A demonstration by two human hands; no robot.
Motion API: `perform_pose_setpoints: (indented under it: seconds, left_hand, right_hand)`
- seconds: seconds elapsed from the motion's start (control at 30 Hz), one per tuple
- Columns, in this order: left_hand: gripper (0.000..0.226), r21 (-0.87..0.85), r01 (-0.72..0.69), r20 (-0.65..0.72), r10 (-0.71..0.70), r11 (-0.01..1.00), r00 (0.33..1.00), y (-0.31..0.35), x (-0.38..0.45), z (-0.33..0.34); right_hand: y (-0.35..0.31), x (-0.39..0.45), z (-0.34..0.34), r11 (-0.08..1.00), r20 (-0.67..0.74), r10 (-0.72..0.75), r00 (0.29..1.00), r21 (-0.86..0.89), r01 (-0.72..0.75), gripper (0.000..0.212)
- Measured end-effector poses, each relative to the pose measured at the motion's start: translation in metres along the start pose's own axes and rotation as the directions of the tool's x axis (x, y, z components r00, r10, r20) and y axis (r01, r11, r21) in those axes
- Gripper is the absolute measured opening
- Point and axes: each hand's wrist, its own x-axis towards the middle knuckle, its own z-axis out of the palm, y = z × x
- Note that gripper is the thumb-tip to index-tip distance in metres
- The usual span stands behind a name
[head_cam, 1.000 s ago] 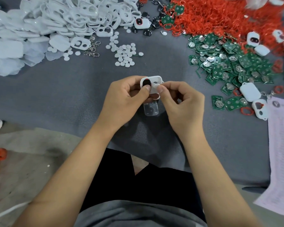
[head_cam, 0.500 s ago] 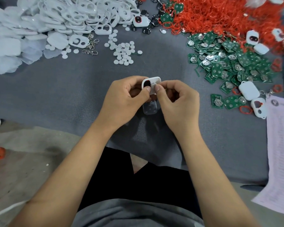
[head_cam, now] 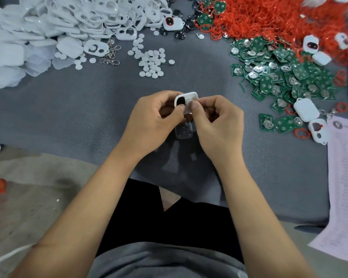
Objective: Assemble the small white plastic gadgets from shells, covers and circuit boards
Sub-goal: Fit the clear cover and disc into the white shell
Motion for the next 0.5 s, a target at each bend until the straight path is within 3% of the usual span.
perform_pose_setpoints:
  seconds: [0.5]
  left_hand:
    - [0.017,0.056,-0.005,-0.011,0.006,0.998,1.0,0.0014,-0.0006,-0.0004]
  right_hand:
    - [-0.0022,0.0004,-0.0006,0.999,0.02,0.021,1.0,-0.031,-0.02,0.01]
